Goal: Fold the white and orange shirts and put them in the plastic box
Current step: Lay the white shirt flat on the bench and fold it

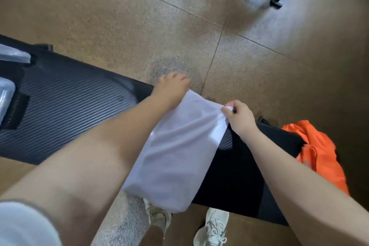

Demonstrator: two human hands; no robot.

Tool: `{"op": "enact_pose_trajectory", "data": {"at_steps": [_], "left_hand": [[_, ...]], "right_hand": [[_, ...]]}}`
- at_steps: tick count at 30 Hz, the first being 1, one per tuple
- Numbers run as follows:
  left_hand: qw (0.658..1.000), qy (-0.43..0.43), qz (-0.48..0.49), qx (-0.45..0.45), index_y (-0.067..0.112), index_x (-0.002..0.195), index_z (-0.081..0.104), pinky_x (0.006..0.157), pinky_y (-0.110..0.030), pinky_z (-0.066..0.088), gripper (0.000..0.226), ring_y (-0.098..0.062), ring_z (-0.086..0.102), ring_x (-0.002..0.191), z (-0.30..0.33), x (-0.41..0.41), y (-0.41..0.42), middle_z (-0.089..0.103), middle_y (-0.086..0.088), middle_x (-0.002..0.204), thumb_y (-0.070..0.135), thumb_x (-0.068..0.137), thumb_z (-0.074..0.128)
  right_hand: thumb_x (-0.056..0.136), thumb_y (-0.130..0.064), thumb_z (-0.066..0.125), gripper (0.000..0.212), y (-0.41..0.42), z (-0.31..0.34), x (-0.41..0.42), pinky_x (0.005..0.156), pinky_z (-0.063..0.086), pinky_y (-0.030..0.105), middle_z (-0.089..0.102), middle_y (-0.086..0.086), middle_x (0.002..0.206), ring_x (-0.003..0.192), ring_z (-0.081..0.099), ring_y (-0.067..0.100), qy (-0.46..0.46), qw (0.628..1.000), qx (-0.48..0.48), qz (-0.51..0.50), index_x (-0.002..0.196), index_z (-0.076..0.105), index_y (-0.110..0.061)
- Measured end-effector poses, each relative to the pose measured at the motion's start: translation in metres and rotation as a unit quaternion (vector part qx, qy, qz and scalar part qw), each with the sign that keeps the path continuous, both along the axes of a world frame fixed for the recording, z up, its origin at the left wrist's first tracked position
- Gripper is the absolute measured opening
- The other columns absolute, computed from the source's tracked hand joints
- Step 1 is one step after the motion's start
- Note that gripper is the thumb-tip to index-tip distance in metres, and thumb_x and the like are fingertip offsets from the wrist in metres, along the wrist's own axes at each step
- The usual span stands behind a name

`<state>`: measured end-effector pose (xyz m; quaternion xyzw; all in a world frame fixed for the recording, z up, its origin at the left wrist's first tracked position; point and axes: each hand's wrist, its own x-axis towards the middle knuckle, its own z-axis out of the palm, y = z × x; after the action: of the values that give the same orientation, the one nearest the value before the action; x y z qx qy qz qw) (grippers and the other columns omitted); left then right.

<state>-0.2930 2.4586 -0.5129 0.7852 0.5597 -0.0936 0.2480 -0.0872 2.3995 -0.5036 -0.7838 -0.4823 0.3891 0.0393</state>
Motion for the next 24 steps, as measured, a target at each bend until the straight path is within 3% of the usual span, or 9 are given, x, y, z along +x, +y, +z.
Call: {"op": "enact_pose_trajectory", "data": {"at_steps": [4,8,11,15,18,21,24], "left_hand": [[0.999,0.010,-0.042,-0.024,0.011,0.101,0.056,0.087,-0.039,0.040,0.021,-0.032,0.053,0.109,-0.005,-0.015,0.015,0.062,-0.014,0.114,0.025,0.094,0.042],[0.996,-0.083,0.036,-0.009,0.008,0.103,0.055,0.078,-0.038,0.040,0.020,-0.033,0.056,0.104,0.000,-0.026,0.022,0.062,-0.016,0.111,0.021,0.094,0.044],[0.989,-0.116,0.090,0.012,0.004,0.101,0.058,0.081,-0.037,0.039,0.019,-0.033,0.055,0.104,0.000,-0.030,0.027,0.062,-0.019,0.110,0.017,0.092,0.048],[0.983,-0.101,0.105,-0.110,0.003,0.103,0.058,0.083,-0.031,0.037,0.024,-0.031,0.053,0.107,-0.010,-0.022,0.026,0.058,-0.021,0.115,0.022,0.093,0.048],[0.973,-0.076,0.082,-0.201,0.008,0.103,0.052,0.084,-0.032,0.038,0.024,-0.028,0.052,0.106,-0.017,-0.020,0.029,0.056,-0.017,0.119,0.030,0.093,0.048],[0.965,-0.168,0.137,-0.149,0.011,0.097,0.052,0.074,-0.029,0.033,0.015,-0.020,0.047,0.090,-0.016,-0.023,0.031,0.057,-0.014,0.105,0.025,0.093,0.049],[0.928,-0.274,0.240,-0.081,0.015,0.090,0.050,0.072,-0.029,0.033,0.010,-0.017,0.046,0.083,-0.013,-0.027,0.026,0.053,-0.008,0.089,0.023,0.093,0.047]], "right_hand": [[0.087,-0.021,0.056,0.007,0.002,0.000,0.002,0.073,0.041,0.032,0.061,0.005,0.081,0.080,0.053,0.023,0.047,0.998,-0.020,-0.039,0.080,0.055,-0.019],[0.087,-0.014,0.054,0.005,0.000,0.004,0.010,0.056,0.035,0.026,0.051,-0.005,0.067,0.071,0.047,0.018,0.050,0.998,0.000,-0.034,0.084,0.058,-0.012],[0.088,-0.015,0.055,0.006,0.003,0.006,0.016,0.058,0.036,0.027,0.052,-0.004,0.070,0.074,0.048,0.018,0.046,0.997,0.020,-0.055,0.083,0.056,-0.012],[0.087,-0.011,0.052,0.016,0.004,0.000,0.016,0.071,0.038,0.030,0.059,0.005,0.081,0.078,0.051,0.020,0.062,0.994,0.022,-0.087,0.073,0.052,-0.018],[0.087,-0.005,0.048,0.023,0.000,-0.001,0.017,0.064,0.036,0.029,0.056,0.005,0.075,0.073,0.047,0.019,0.101,0.987,0.027,-0.121,0.069,0.047,-0.019],[0.089,-0.005,0.047,0.024,-0.004,0.002,0.022,0.060,0.031,0.026,0.049,-0.001,0.069,0.066,0.041,0.014,0.119,0.987,0.033,-0.105,0.069,0.047,-0.020],[0.090,-0.010,0.049,0.021,-0.002,0.003,0.020,0.066,0.034,0.030,0.051,0.002,0.076,0.068,0.042,0.016,0.098,0.990,0.048,-0.092,0.077,0.048,-0.026]]}}
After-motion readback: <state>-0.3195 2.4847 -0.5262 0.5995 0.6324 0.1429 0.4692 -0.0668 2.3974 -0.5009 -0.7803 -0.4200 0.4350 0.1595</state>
